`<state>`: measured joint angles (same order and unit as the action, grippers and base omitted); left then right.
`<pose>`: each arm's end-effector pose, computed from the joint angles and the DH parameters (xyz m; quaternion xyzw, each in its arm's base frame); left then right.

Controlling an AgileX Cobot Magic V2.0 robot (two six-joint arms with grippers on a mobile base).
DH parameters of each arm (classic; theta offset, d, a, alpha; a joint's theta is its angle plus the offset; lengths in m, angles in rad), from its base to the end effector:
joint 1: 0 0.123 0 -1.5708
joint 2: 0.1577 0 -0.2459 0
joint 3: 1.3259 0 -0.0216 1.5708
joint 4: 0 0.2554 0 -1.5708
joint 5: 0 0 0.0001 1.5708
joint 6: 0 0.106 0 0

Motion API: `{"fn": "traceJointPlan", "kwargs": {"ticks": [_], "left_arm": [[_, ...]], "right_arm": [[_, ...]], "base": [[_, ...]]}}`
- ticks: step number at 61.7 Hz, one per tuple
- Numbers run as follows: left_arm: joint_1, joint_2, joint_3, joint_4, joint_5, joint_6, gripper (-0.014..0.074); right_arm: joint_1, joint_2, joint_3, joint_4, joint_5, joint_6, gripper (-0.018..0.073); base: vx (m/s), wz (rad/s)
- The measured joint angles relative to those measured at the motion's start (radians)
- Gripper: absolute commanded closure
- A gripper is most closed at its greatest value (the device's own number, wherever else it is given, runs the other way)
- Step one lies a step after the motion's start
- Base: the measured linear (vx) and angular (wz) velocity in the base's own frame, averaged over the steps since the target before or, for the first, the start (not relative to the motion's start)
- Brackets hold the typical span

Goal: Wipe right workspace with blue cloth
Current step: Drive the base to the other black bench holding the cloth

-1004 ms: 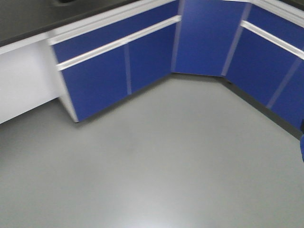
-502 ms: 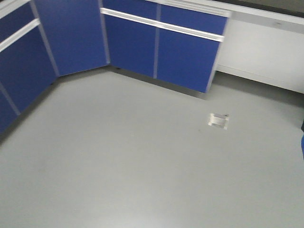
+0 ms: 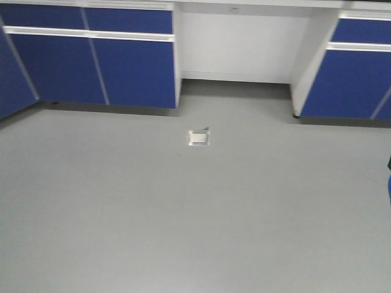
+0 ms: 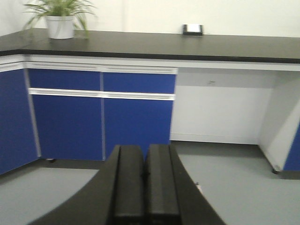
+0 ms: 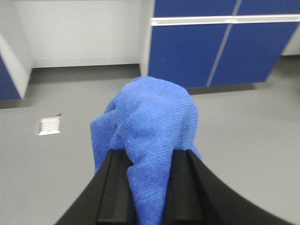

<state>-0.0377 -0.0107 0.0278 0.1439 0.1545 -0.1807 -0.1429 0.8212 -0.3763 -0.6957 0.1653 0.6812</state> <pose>0.1156 -0.0020 0.1896 -0.0078 0.7357 -0.0177 0.6770 0.1991 -0.0400 0.2087 0.0849 0.8512 -0.0839 0.5110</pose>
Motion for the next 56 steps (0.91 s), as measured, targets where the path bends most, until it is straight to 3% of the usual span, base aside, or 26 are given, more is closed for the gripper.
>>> {"fn": "traceJointPlan", "kwargs": {"ticks": [56], "left_arm": [[0.0,0.0,0.0,0.0,0.0,0.0,0.0602]], "right_arm": [[0.0,-0.003,0.0,0.0,0.039,0.0,0.0559]], "base": [[0.14,-0.2]]}}
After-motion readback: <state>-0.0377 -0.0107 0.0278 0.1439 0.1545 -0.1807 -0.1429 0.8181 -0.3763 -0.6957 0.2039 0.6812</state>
